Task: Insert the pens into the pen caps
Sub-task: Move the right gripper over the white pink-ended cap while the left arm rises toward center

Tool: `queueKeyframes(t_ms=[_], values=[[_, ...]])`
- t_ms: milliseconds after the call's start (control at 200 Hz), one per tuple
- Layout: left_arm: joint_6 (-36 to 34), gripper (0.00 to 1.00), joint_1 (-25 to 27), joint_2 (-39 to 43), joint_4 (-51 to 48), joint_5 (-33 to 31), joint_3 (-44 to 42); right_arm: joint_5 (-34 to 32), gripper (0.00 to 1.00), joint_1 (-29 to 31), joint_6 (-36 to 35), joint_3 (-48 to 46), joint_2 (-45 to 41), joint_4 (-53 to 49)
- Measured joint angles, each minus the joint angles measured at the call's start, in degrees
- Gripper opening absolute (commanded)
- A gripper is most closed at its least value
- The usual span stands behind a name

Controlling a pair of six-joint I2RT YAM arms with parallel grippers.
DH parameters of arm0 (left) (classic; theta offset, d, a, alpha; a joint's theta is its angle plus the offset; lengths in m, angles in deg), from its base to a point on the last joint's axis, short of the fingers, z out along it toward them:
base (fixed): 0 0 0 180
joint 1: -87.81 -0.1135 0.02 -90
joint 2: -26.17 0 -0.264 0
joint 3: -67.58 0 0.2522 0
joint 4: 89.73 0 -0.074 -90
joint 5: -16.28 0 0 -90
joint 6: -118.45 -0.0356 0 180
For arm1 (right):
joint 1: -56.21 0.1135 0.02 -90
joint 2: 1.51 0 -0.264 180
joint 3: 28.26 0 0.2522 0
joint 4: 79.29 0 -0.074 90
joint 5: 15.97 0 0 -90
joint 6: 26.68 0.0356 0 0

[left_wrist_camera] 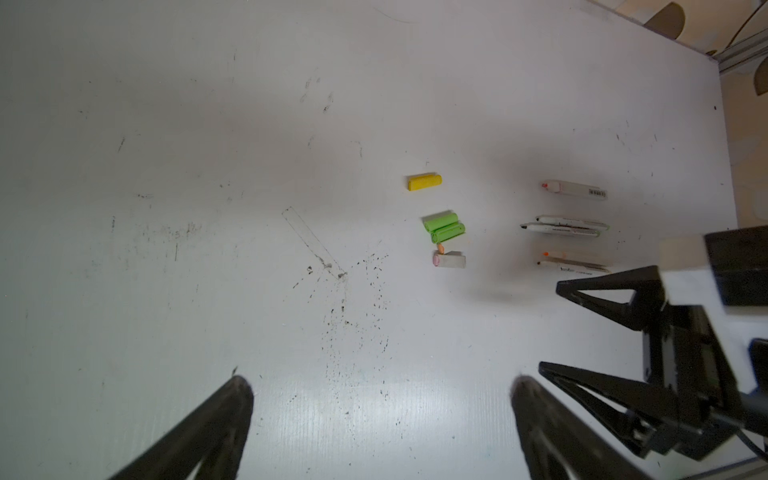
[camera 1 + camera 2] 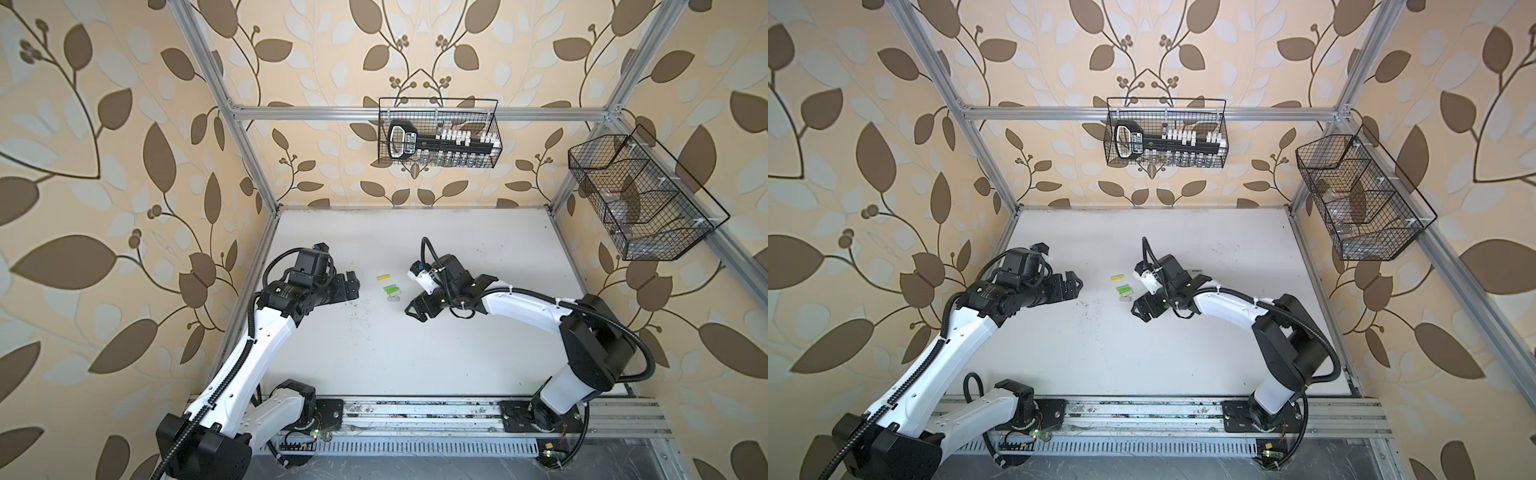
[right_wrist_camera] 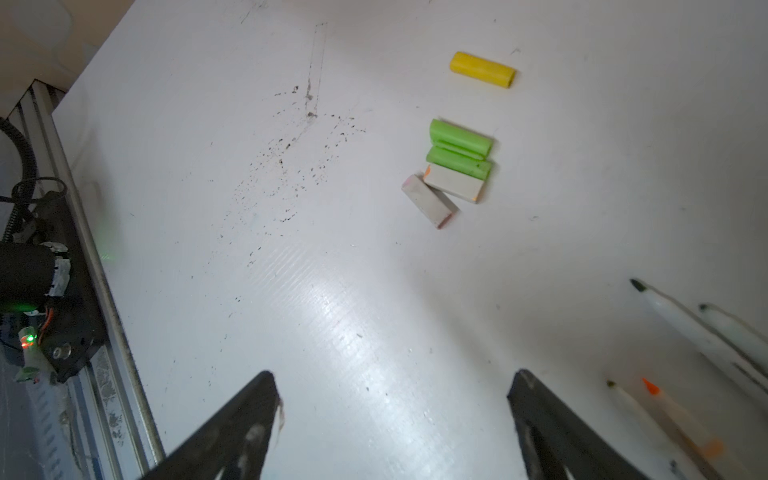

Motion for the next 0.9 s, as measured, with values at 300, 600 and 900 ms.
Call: queueKeyframes(t_ms=[300, 600, 900], values=[[0.0, 0.99, -0.8, 1.1, -0.6, -1.0, -0.3, 1.1, 0.88, 1.6, 4.0, 8.1, 11.2, 2.0], [-0.6, 0.99, -0.8, 1.1, -2.3, -2.0, -0.3, 0.5, 0.89, -4.3, 4.2, 12.3, 11.9, 0.5], [-2.7, 0.99, -0.8, 0.0, -3.0, 1.9, -0.6, 1.2, 0.89, -11.6, 0.1, 15.5, 10.4, -4.7]])
